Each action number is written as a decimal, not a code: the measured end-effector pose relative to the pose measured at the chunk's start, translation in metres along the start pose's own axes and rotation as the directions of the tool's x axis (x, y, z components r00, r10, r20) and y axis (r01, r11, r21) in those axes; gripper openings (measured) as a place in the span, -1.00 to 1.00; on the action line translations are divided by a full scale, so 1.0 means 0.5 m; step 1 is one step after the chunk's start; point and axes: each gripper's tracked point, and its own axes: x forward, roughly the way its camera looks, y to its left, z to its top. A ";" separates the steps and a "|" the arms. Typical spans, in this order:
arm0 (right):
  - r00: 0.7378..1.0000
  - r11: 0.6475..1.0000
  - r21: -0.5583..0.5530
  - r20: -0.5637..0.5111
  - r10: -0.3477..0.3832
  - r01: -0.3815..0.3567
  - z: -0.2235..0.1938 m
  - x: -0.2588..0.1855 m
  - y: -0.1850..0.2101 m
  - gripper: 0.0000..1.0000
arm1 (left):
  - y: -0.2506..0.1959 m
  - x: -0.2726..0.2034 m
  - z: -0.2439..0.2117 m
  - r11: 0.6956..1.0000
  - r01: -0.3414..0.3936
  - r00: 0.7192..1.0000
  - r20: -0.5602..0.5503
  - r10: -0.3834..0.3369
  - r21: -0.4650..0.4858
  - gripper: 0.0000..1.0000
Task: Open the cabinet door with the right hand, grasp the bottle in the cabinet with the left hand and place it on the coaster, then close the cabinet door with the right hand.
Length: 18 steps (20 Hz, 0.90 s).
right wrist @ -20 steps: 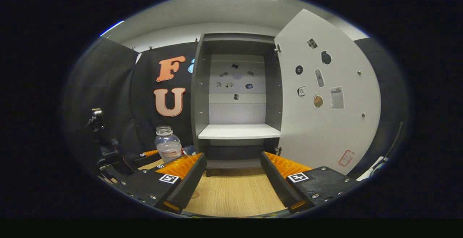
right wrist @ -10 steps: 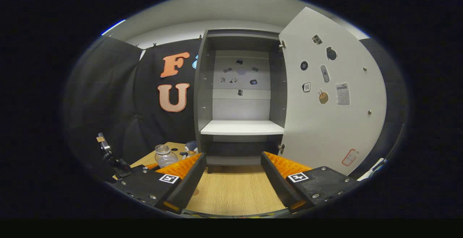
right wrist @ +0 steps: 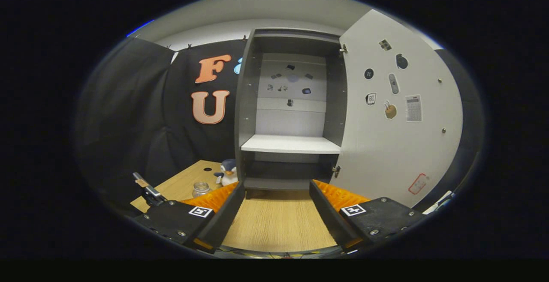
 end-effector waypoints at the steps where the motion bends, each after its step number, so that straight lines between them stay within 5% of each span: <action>1: 1.000 1.000 -0.005 -0.012 0.002 -0.002 -0.005 0.000 0.003 0.87 | 0.002 0.004 -0.017 1.000 -0.003 1.000 -0.002 0.003 0.008 0.65; 18: 1.000 1.000 -0.004 -0.009 0.020 -0.020 0.005 0.013 0.021 0.88 | 0.005 0.041 -0.103 0.999 -0.036 0.998 -0.049 0.036 0.000 0.63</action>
